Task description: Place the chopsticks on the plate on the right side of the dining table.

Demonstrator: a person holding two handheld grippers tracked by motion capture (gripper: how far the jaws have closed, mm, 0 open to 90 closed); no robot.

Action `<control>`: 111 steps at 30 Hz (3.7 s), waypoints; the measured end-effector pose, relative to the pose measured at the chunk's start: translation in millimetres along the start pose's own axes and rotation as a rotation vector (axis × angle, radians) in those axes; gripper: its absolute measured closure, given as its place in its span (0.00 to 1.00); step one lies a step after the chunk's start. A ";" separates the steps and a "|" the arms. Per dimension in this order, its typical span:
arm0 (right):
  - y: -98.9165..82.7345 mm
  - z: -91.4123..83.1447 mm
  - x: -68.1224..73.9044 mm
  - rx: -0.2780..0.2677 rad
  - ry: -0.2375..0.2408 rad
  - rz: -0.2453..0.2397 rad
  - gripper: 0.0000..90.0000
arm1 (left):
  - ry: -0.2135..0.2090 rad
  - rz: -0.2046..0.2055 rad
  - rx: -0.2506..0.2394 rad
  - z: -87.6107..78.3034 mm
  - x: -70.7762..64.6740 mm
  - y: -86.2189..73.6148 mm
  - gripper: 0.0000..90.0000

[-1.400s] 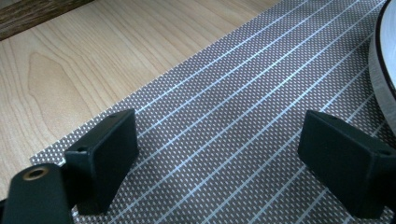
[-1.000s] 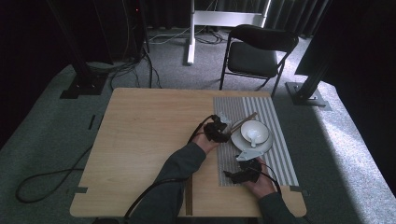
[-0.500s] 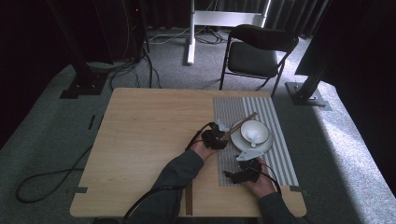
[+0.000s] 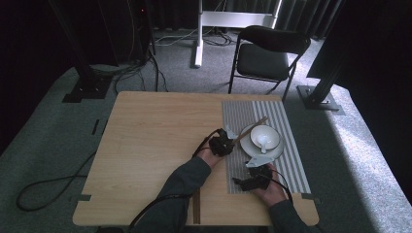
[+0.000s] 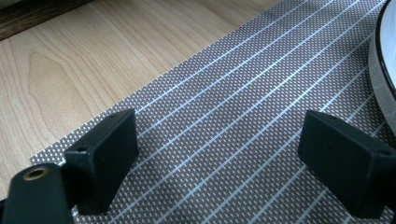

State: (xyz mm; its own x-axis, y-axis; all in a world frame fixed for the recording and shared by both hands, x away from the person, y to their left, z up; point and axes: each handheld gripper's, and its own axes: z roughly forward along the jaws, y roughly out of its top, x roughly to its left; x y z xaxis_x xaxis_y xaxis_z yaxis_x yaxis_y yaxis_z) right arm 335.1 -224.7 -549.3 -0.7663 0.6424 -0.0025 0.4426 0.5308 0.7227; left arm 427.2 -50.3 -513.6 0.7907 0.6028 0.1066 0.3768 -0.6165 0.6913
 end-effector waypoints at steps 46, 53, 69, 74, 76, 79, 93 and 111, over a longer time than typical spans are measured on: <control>-1.2 -22.5 4.8 -0.033 -0.053 -0.003 0.35 | -0.093 0.070 -0.036 10.9 22.0 18.1 0.89; -0.9 -24.7 7.2 -0.045 -0.042 -0.016 0.35 | -0.104 0.078 -0.038 13.2 22.0 19.1 0.89; 1.9 -69.2 5.4 -0.143 -0.078 -0.007 0.42 | -0.123 0.095 -0.010 18.9 23.4 16.8 0.89; 0.1 -92.1 -6.3 -0.198 -0.132 0.018 0.41 | -0.124 0.103 -0.008 18.9 24.0 16.9 0.89; -0.2 -99.9 -13.6 -0.205 -0.164 0.025 0.41 | -0.127 0.108 -0.005 18.9 25.0 17.0 0.89; -1.1 -110.1 -26.4 -0.213 -0.217 0.050 0.41 | -0.136 0.112 -0.006 19.6 27.3 17.3 0.89; 3.1 -124.5 -88.1 -0.223 -0.409 0.188 0.42 | -0.148 0.122 0.002 26.1 31.7 18.8 0.88; 27.7 -101.4 -143.2 -0.216 -0.453 0.255 0.42 | -0.140 0.089 -0.018 21.3 32.8 16.8 0.74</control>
State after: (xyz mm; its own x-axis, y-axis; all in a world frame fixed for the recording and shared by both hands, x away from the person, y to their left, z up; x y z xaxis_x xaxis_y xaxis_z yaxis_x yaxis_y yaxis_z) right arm 409.9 -358.0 -458.8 -0.3501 0.9340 -0.0713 0.4458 0.2330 0.8643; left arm 469.8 -51.6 -513.7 0.8805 0.4690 0.0688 0.2944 -0.6549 0.6960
